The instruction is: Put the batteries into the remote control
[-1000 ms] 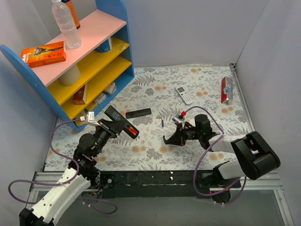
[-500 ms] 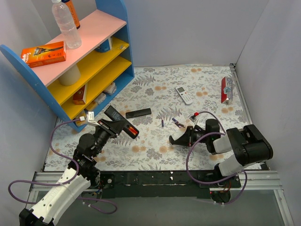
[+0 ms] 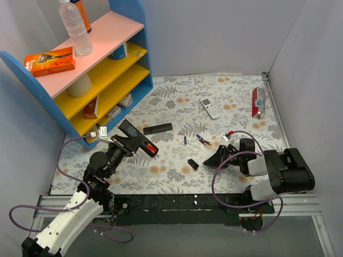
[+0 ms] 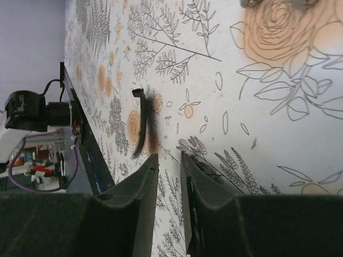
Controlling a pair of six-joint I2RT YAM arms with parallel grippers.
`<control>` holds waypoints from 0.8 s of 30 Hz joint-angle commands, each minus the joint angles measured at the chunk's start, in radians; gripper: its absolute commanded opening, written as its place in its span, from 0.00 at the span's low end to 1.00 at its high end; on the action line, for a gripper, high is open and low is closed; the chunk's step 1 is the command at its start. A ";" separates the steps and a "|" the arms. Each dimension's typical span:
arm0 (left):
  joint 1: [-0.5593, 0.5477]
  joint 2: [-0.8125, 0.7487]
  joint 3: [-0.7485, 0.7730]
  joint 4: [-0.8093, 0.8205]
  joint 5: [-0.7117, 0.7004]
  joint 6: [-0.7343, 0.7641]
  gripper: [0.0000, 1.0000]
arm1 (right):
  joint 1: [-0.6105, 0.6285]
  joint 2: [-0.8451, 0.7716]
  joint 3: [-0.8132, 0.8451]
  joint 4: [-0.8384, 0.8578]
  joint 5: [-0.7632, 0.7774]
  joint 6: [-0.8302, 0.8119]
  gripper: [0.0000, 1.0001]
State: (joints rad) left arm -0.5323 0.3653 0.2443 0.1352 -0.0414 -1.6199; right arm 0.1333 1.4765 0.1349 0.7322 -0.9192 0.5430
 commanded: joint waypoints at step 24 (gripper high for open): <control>-0.005 0.092 0.023 0.076 0.069 -0.008 0.00 | 0.442 -0.282 0.393 -0.846 0.783 -0.331 0.61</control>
State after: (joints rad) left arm -0.5327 0.4519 0.2443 0.1627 -0.0151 -1.6272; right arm 0.5388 1.1725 0.4892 -0.0158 -0.2455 0.1883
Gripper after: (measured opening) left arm 0.189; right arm 0.611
